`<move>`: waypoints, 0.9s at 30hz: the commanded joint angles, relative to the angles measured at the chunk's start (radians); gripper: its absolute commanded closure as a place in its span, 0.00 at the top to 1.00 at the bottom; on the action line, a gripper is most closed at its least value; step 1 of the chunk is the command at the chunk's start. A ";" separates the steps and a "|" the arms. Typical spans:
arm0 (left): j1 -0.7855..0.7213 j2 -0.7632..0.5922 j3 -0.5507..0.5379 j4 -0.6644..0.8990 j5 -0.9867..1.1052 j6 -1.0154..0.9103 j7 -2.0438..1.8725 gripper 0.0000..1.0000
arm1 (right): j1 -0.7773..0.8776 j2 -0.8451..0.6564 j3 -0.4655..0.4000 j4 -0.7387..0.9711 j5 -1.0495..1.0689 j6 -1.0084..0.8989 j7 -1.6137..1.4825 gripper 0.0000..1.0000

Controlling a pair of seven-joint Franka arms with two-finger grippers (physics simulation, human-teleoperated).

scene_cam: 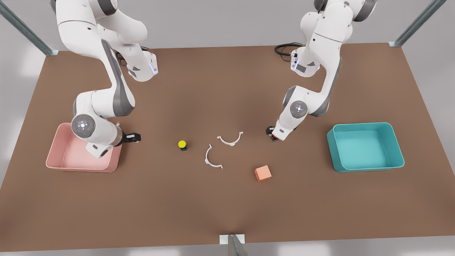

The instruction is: Place the red button in the blue storage box with the left arm, and place the yellow button in the pink storage box with the right arm

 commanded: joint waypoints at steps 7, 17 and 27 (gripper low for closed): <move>-0.003 0.063 0.000 0.000 0.001 0.113 -0.310 0.77 | 0.014 0.021 0.063 -0.122 -0.001 0.251 0.300 1.00; -0.002 0.066 0.000 0.000 0.001 0.107 -0.307 0.52 | 0.083 0.118 0.123 -0.108 -0.003 0.319 0.506 1.00; 0.447 -0.247 0.020 0.101 0.010 -0.422 0.321 0.52 | 0.111 0.336 0.124 0.062 -0.023 0.490 0.565 1.00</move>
